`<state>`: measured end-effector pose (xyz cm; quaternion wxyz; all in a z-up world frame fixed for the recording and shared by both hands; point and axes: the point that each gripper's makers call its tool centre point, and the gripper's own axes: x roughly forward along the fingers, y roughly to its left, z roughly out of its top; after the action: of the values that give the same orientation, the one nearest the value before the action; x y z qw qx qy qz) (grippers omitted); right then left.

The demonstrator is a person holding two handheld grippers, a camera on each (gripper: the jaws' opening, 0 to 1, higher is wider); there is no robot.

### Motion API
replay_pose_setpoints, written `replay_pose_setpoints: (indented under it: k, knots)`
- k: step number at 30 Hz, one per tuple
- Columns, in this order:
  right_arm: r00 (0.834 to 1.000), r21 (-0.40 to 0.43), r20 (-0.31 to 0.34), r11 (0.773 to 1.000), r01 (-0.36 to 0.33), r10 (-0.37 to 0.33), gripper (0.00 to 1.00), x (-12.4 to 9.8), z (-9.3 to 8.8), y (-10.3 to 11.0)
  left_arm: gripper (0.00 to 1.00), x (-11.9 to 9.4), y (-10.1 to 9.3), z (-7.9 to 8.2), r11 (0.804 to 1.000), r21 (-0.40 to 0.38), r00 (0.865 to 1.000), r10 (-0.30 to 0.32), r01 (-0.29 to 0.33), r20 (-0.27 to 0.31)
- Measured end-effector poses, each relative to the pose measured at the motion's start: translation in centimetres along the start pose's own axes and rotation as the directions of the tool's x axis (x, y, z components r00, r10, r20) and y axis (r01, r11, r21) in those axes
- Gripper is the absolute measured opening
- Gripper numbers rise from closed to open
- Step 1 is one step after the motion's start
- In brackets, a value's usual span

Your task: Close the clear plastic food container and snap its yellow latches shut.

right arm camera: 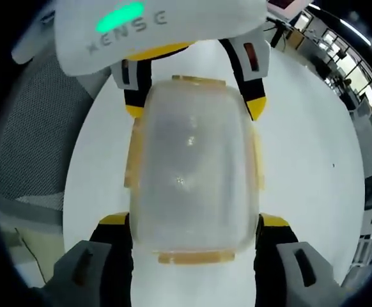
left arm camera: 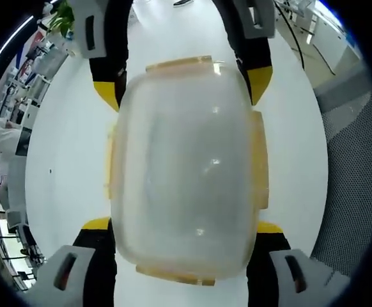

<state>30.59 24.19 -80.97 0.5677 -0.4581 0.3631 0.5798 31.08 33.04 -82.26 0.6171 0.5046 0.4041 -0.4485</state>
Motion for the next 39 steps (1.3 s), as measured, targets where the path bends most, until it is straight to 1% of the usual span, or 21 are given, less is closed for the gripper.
replay_pose_setpoints:
  k: [7, 14, 23, 27, 31, 39]
  knots:
    - [1.0, -0.013, 0.003, 1.0, -0.005, 0.005, 0.76, 0.6, 1.7, -0.8, 0.82, -0.1, 0.8, -1.9, 1.0, -0.014, 1.0, 0.002, -0.002, -0.009]
    - [1.0, -0.034, -0.003, 0.999, -0.017, 0.016, 0.76, 1.2, 2.8, -1.7, 0.82, -0.2, 1.4, -3.0, 0.999, -0.032, 1.0, 0.005, -0.005, -0.005]
    - [0.999, -0.048, -0.032, 0.999, -0.023, 0.022, 0.76, 1.9, 4.5, -3.0, 0.82, -0.2, 2.6, -5.0, 0.999, -0.049, 1.0, 0.008, -0.008, -0.005]
    - [0.999, -0.033, -0.044, 0.999, -0.02, 0.019, 0.76, 2.2, 5.1, -3.6, 0.82, -0.2, 3.3, -5.6, 0.999, -0.036, 1.0, 0.006, -0.006, -0.002]
    - [0.999, -0.01, -0.042, 1.0, -0.011, 0.011, 0.76, 2.3, 5.5, -4.0, 0.82, -0.1, 4.0, -6.1, 1.0, -0.014, 1.0, 0.002, -0.002, 0.001]
    - [0.999, 0.035, -0.043, 0.999, 0.002, 0.0, 0.76, 2.6, 6.2, -4.9, 0.82, 0.1, 5.2, -6.8, 1.0, 0.031, 1.0, -0.006, 0.005, 0.009]
